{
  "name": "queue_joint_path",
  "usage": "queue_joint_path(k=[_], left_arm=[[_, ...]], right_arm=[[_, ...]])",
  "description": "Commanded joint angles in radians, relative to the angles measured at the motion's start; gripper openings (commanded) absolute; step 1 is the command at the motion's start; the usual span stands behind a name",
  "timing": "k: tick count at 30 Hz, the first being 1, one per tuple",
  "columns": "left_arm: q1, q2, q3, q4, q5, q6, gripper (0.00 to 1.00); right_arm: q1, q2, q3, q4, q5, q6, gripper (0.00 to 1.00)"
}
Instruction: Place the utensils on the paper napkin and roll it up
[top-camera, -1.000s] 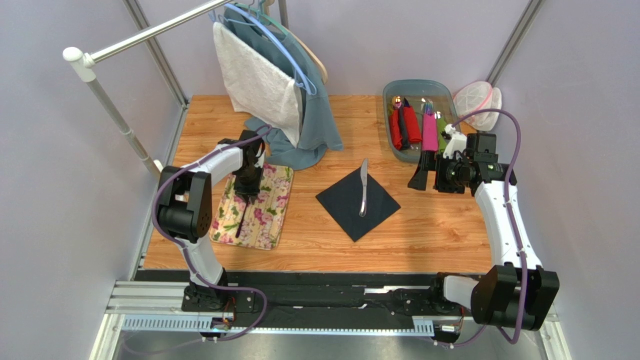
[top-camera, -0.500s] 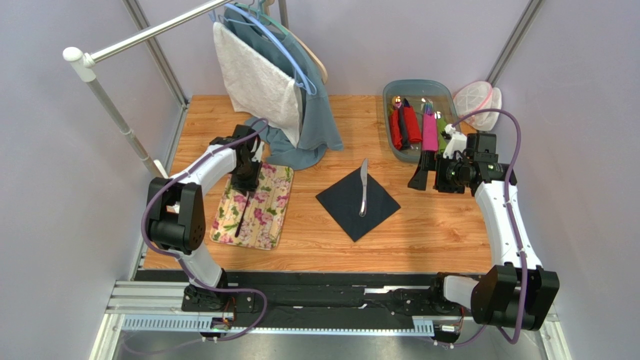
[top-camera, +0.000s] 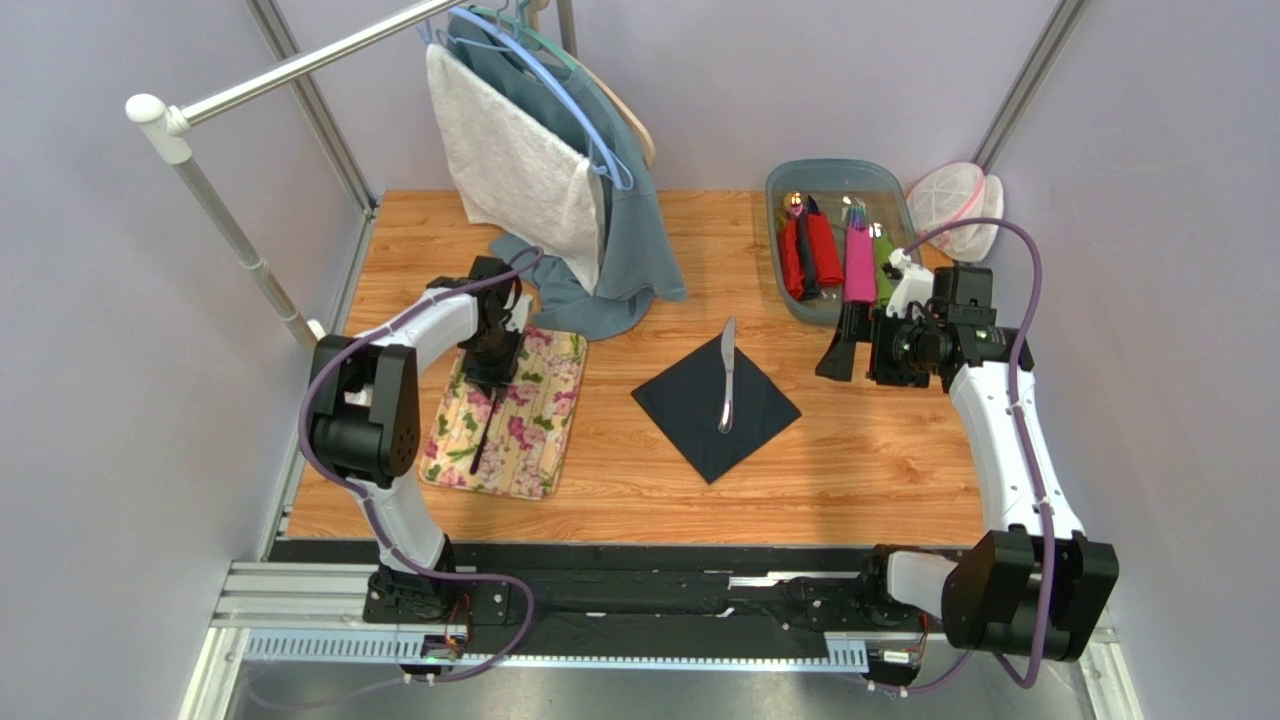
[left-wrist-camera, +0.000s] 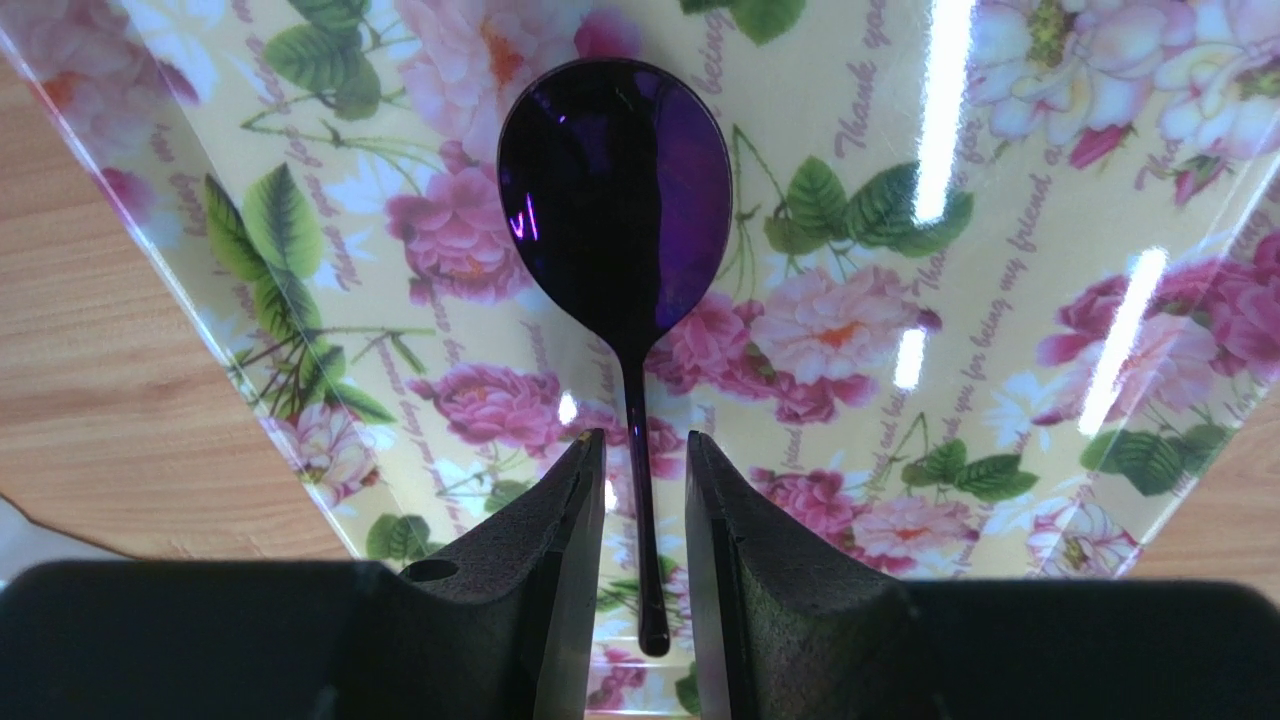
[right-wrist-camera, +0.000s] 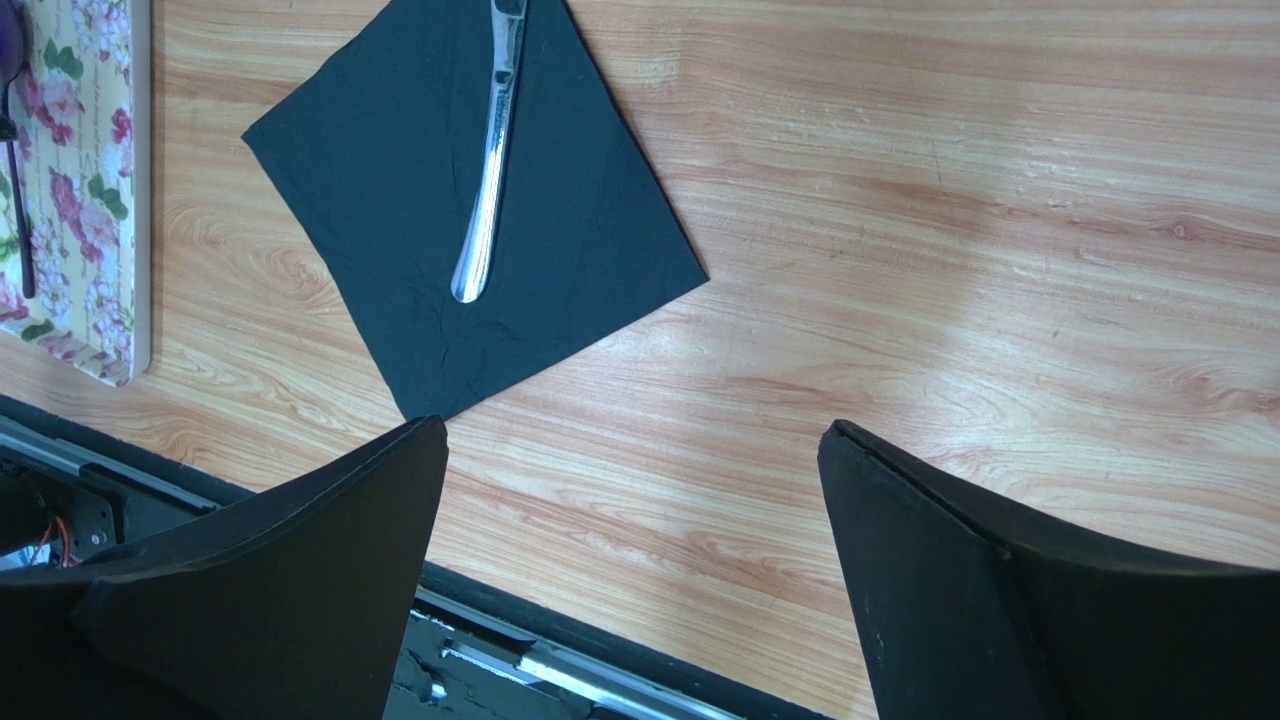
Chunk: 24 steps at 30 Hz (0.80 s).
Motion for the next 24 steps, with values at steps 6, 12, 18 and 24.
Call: queue_joint_path(k=[6,12,18,24], left_arm=[[0.007,0.015,-0.035,0.036,0.086,-0.008,0.21],[-0.073,-0.055,-0.049,-0.013,0.123,-0.129,0.0],[-0.304,-0.227,-0.028,-0.027,0.118,-0.23,0.0],[-0.582,-0.219,0.026,0.027,0.137,-0.217,0.0]], right_arm=[[-0.003,-0.019,0.003,0.024,0.002,-0.016,1.0],[-0.003,-0.007,0.01,0.024,-0.006,-0.017,1.0],[-0.003,0.001,0.015,0.022,-0.012,-0.013,1.0],[-0.003,-0.01,0.014,0.018,-0.003,-0.017,1.0]])
